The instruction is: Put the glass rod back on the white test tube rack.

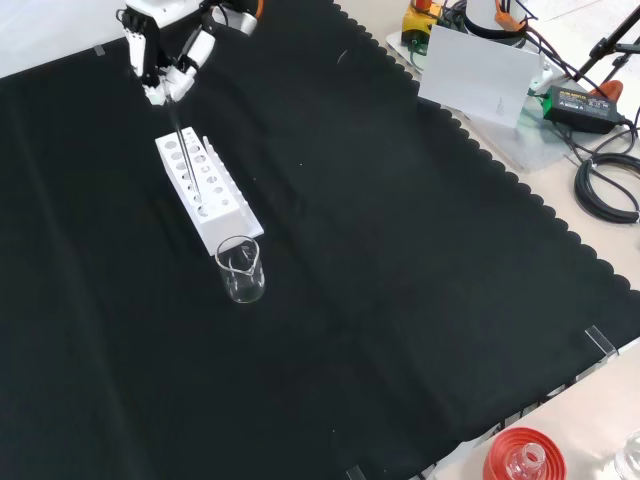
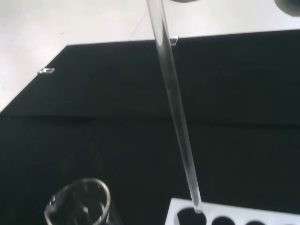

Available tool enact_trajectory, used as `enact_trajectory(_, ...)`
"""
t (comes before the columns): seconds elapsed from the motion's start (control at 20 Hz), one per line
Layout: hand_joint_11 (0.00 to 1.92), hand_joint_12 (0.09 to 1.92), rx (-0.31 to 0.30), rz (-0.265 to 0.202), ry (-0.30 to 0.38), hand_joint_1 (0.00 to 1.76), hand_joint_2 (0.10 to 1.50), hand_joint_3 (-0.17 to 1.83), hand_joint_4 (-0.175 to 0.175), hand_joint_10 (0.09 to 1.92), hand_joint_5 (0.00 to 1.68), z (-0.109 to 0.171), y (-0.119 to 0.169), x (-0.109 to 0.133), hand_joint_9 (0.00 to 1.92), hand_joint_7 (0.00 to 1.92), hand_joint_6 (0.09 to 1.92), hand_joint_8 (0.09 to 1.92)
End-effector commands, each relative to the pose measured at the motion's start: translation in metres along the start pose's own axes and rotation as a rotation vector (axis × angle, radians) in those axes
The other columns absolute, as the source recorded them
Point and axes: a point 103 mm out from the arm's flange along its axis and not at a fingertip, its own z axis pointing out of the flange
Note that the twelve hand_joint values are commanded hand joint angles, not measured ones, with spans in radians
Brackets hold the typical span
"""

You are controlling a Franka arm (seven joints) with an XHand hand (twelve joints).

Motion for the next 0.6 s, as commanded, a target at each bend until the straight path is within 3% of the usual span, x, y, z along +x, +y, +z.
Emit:
enact_trajectory(0.05,1.67,0.63,0.03,0.001,-0.008,1.31,1.07,-0.17,-0.175,0.31,1.25,0.013,0.001,0.005,1.81,1.3,0.55,0.57)
enact_trajectory(0.6,1.68,0.63,0.083,-0.002,-0.017,1.32,1.07,-0.17,-0.175,0.31,1.25,0.04,0.005,0.002,1.81,1.3,0.55,0.57)
